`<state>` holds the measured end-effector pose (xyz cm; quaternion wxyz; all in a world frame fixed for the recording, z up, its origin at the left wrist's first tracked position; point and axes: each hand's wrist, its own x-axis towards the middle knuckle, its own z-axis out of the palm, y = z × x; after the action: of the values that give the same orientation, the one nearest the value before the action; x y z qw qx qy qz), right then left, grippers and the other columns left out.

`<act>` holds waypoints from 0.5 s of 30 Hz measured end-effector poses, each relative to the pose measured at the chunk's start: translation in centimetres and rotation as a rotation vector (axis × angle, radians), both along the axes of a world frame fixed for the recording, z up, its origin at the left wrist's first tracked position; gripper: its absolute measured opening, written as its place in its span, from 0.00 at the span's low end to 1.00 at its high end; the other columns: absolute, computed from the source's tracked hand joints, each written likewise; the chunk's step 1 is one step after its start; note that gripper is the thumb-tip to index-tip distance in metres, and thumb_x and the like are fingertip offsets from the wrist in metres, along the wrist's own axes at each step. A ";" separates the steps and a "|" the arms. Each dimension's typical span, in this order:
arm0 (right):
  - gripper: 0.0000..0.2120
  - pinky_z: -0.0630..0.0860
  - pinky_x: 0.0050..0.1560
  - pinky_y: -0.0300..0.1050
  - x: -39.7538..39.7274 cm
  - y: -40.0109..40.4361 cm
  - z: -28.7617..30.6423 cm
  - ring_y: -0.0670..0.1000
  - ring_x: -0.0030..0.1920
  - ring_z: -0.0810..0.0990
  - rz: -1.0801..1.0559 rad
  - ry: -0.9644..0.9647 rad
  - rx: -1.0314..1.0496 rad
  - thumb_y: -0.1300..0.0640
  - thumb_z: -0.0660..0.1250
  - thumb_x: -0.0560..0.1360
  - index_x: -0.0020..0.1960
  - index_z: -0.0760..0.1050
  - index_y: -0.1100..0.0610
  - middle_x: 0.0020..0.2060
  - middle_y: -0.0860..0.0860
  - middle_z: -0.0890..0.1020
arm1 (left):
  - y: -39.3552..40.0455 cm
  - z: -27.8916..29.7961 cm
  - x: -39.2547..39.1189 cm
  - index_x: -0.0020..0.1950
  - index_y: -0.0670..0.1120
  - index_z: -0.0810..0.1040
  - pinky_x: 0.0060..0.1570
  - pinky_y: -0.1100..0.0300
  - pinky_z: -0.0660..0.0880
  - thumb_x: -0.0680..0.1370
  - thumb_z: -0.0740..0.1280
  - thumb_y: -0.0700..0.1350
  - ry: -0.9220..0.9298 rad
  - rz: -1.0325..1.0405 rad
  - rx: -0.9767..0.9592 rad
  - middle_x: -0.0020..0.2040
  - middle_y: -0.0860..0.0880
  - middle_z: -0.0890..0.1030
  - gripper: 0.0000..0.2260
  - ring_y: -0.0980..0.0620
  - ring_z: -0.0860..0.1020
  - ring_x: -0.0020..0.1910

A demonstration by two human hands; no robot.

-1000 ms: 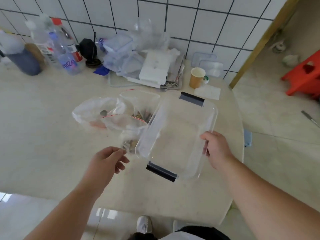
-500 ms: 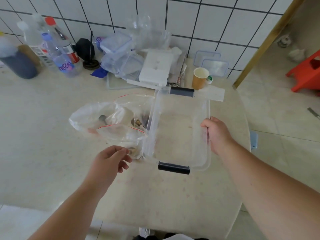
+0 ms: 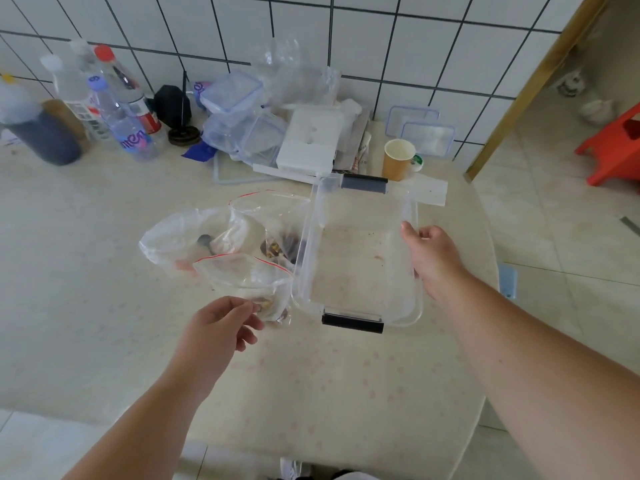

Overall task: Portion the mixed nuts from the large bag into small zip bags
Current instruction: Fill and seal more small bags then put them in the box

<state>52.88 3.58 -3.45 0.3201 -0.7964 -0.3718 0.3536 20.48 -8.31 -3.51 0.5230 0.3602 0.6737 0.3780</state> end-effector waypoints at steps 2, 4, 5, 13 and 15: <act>0.19 0.72 0.41 0.46 0.0 -0.5 0.3 0.53 0.41 0.80 0.022 -0.057 -0.032 0.34 0.64 0.74 0.51 0.73 0.49 0.43 0.50 0.81 | 0.0 0.4 0.2 0.40 0.48 0.86 0.36 0.53 0.72 0.81 0.65 0.38 0.003 0.001 0.006 0.39 0.42 0.86 0.14 0.48 0.78 0.32; 0.20 0.71 0.43 0.45 -0.2 -1.4 0.6 0.50 0.44 0.78 0.008 -0.092 0.015 0.39 0.66 0.74 0.60 0.73 0.50 0.50 0.48 0.79 | -0.1 0.8 0.4 0.40 0.48 0.86 0.36 0.54 0.72 0.81 0.65 0.38 0.008 0.002 0.019 0.39 0.42 0.86 0.14 0.48 0.78 0.32; 0.19 0.69 0.42 0.44 -0.3 -1.9 0.8 0.47 0.43 0.77 -0.021 -0.105 0.061 0.42 0.67 0.74 0.61 0.73 0.50 0.53 0.46 0.77 | -0.1 1.1 0.4 0.40 0.47 0.86 0.36 0.54 0.72 0.81 0.65 0.38 0.011 0.004 0.025 0.39 0.42 0.86 0.14 0.48 0.78 0.32; 0.03 0.68 0.35 0.38 -1.5 -4.4 3.4 0.41 0.40 0.78 0.103 -0.037 0.223 0.53 0.68 0.74 0.47 0.76 0.47 0.40 0.42 0.80 | -0.7 2.5 0.2 0.41 0.48 0.86 0.36 0.52 0.73 0.80 0.65 0.39 0.056 0.082 0.084 0.39 0.42 0.86 0.12 0.49 0.79 0.31; 0.01 0.68 0.34 0.37 -2.0 -4.6 3.9 0.40 0.39 0.78 0.154 -0.034 0.244 0.53 0.68 0.74 0.44 0.76 0.47 0.38 0.43 0.81 | -1.0 2.8 0.2 0.41 0.49 0.86 0.37 0.52 0.73 0.78 0.66 0.41 0.061 0.104 0.103 0.39 0.43 0.86 0.11 0.49 0.79 0.31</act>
<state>50.84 -1.03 0.44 0.3804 -0.7265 -0.4772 0.3159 20.69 -9.31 -0.68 0.4627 0.3625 0.6868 0.4276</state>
